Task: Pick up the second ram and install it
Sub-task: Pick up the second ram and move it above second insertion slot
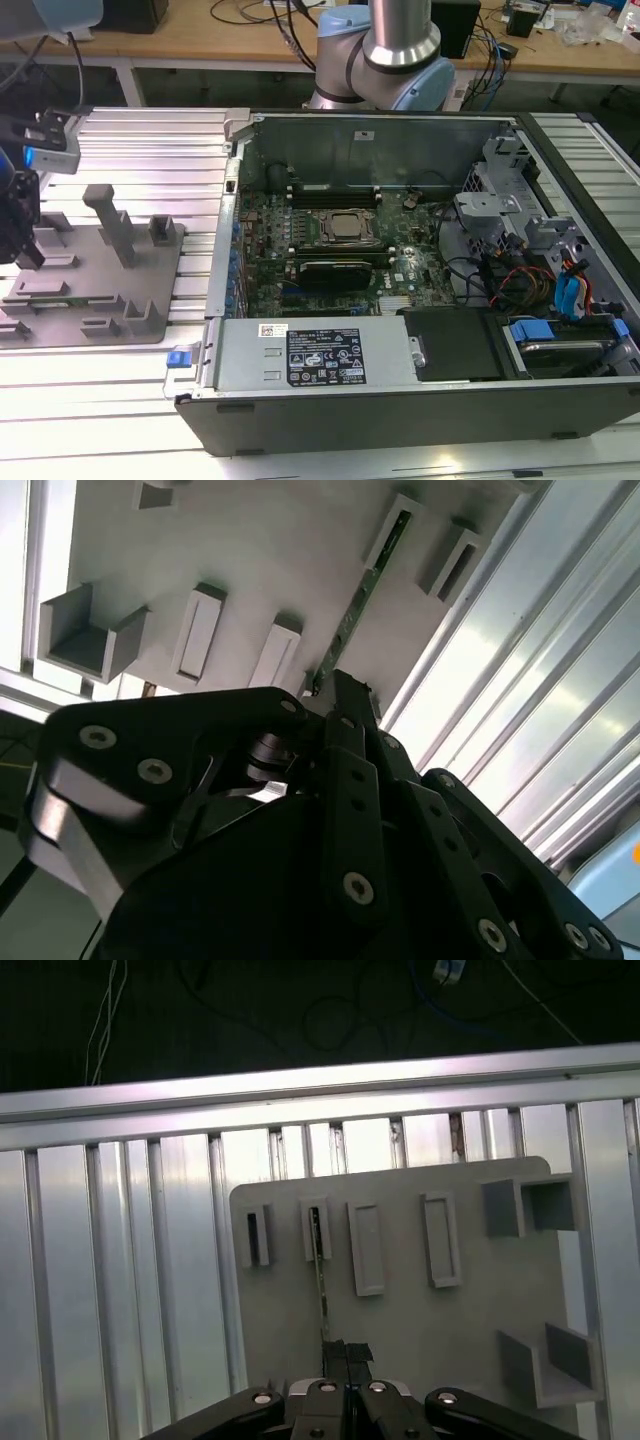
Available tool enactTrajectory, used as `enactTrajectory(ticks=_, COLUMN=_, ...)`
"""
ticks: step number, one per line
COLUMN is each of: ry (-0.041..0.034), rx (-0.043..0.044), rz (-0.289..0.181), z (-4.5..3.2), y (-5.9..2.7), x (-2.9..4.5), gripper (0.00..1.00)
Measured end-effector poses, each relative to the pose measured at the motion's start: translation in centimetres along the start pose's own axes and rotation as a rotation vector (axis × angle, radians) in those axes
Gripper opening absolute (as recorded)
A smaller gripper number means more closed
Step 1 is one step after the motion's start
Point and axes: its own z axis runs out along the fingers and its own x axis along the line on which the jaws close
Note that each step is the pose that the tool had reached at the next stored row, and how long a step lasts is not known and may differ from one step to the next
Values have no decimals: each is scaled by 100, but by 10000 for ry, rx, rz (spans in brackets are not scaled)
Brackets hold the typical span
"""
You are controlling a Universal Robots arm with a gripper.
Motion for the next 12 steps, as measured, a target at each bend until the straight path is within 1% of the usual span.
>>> enactTrajectory(ticks=3, ry=1, rx=-1, rz=7, z=25, y=-1, x=7, gripper=8)
enactTrajectory(ticks=6, ry=1, rx=-1, rz=14, z=72, y=-3, x=14, gripper=8)
enactTrajectory(ticks=10, ry=0, rx=-1, rz=15, z=179, y=-8, x=26, gripper=8)
enactTrajectory(ticks=12, ry=0, rx=-1, rz=15, z=217, y=-9, x=29, gripper=8)
